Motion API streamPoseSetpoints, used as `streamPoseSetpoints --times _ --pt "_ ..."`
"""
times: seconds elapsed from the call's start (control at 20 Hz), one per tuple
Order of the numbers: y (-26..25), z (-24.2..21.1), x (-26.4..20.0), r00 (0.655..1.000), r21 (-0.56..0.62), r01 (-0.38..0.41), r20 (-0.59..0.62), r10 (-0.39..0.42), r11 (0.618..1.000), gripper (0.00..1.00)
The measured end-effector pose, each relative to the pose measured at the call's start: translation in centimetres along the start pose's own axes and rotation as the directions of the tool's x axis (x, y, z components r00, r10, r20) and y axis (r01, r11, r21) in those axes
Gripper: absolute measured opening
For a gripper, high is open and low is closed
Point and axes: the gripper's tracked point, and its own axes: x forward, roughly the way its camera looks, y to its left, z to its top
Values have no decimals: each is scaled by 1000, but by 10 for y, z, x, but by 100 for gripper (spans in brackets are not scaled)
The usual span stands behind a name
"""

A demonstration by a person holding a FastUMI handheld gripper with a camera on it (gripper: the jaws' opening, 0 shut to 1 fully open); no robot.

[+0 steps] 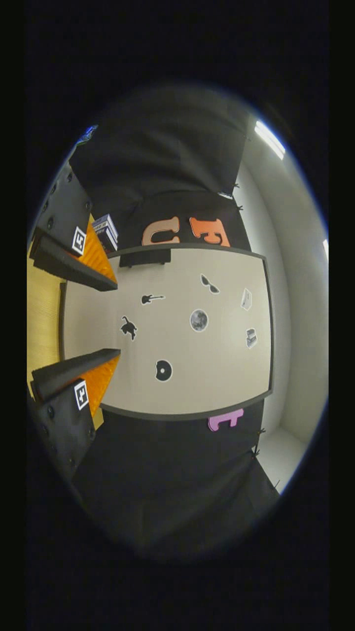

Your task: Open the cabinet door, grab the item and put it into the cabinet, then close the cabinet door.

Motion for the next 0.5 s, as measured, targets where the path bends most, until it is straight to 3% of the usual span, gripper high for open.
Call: streamPoseSetpoints --times 0.1,0.5 --pt "-11 0 -6 1000 9 24 6 -24 1000 84" --pt "-30 -5 -41 998 -11 34 44 -34 999 87"
